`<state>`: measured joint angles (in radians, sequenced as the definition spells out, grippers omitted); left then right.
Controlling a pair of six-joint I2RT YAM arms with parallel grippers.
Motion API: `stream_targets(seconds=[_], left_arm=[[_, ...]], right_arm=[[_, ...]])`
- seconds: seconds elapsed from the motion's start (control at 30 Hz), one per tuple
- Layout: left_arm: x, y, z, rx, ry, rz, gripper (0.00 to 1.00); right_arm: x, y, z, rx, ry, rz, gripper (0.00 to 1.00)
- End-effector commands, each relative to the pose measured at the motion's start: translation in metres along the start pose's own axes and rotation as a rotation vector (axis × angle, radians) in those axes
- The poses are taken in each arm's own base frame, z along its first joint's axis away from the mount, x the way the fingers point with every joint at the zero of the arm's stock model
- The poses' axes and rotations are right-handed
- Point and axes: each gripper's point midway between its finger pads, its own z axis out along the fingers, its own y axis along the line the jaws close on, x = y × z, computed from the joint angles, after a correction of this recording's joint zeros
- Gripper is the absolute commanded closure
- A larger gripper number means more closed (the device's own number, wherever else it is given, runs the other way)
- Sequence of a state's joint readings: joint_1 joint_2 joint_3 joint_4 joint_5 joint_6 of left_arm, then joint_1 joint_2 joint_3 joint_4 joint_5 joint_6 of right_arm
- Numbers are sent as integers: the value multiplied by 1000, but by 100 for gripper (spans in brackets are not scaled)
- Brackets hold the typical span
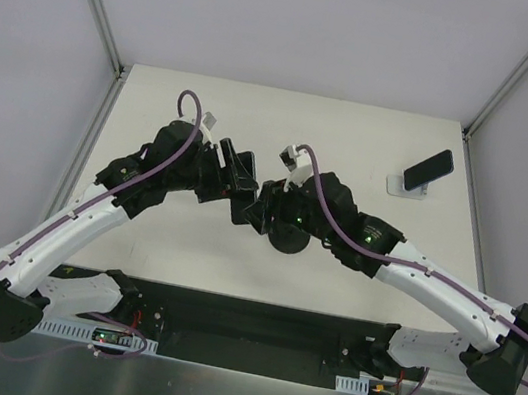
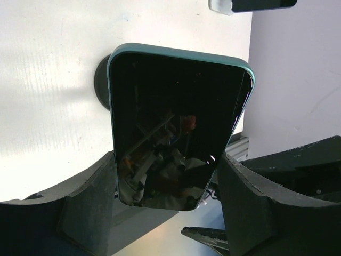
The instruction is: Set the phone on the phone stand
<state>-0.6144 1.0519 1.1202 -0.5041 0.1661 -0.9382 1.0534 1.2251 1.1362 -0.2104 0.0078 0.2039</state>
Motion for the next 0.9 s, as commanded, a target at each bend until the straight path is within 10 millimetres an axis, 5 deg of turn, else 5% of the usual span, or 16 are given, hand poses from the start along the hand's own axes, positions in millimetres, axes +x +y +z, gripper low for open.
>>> stream_targets(seconds=[0.0,0.23,0.4,0.47,0.57,0.6,0.7,0.77,0.87], left_arm=[[-19,-44,-9,115,-85,20,100],[-18,-64,-10,184,-101,57,100],[-18,-75,-13,231,-112,81,100],[-15,-80,-14,257,-94,109,100],[-9,-79,-18,302,-88,173,63],[-10,-93,-25,388,-107,206,39],[0,-102,-40,535,-119,307,13],[5,-103,-45,606,-105,369,2],[14,-107,-50,706,-46,405,1]], right_arm=[[-27,7,-3,-5,-96,47,49],[-24,16,-3,-80,-103,77,68],[-23,8,-7,-93,-127,118,99],[-24,6,-9,-103,-138,94,99],[-33,7,-23,-142,-192,56,99],[-28,4,-30,-156,-202,56,100],[-35,-4,-51,-242,-273,63,99],[-44,9,-75,-361,-335,33,99],[-43,16,-101,-472,-373,1,99]])
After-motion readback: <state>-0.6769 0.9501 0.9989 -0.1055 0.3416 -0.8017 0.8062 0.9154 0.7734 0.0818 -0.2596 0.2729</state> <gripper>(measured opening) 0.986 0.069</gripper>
